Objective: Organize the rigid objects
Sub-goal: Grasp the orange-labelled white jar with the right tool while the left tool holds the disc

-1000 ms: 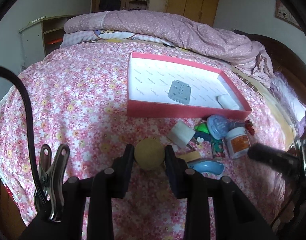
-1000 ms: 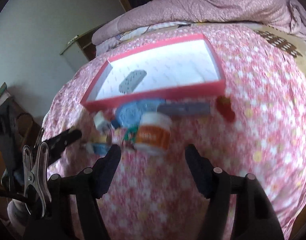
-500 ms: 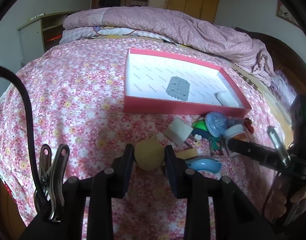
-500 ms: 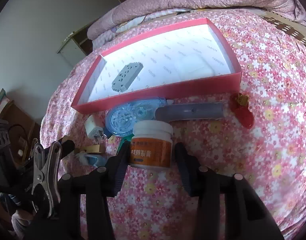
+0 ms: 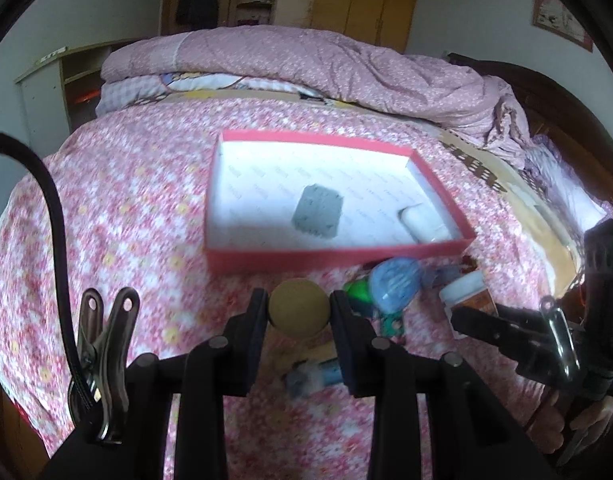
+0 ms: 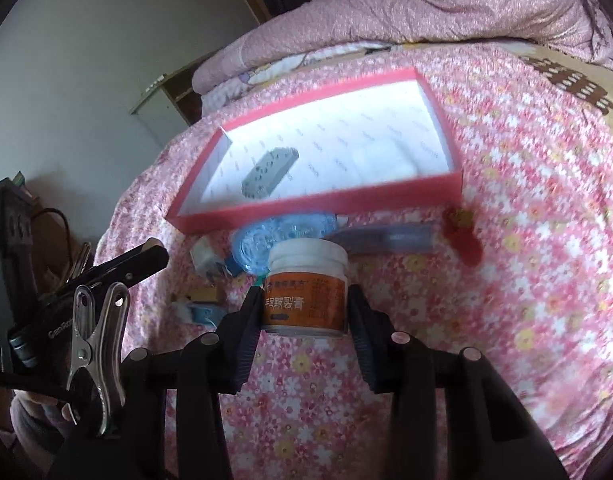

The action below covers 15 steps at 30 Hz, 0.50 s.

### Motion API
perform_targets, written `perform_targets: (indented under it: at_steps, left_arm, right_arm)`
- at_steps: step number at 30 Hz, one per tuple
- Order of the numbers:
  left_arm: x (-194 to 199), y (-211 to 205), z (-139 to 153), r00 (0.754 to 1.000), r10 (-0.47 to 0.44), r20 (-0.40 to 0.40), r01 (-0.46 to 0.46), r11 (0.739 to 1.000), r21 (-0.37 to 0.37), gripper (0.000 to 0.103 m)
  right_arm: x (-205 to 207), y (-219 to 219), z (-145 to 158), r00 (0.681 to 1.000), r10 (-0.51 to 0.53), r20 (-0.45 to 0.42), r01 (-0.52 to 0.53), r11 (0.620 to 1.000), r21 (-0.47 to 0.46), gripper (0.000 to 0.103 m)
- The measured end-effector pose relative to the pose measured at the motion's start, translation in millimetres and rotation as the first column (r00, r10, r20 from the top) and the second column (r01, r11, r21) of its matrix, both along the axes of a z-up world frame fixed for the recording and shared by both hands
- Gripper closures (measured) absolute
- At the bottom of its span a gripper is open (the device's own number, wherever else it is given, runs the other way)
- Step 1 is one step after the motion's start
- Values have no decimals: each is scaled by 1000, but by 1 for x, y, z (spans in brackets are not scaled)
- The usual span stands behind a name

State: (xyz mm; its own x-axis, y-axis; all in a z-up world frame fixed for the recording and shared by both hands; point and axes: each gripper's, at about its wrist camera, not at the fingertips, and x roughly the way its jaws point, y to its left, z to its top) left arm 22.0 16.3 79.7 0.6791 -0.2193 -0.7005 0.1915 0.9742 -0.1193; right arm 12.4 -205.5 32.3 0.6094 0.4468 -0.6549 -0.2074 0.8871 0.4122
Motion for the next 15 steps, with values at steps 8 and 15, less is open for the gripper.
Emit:
perform_targets:
  at_steps: [8, 15]
  left_arm:
    - [22, -20, 19, 998, -39, 48, 37, 998, 47, 70]
    - [51, -27, 12, 999, -42, 19, 41, 998, 57, 70]
  right_arm:
    - [15, -14, 24, 998, -33, 59, 34, 999, -20, 60]
    - [41, -20, 39, 995, -49, 89, 55, 996, -65, 60]
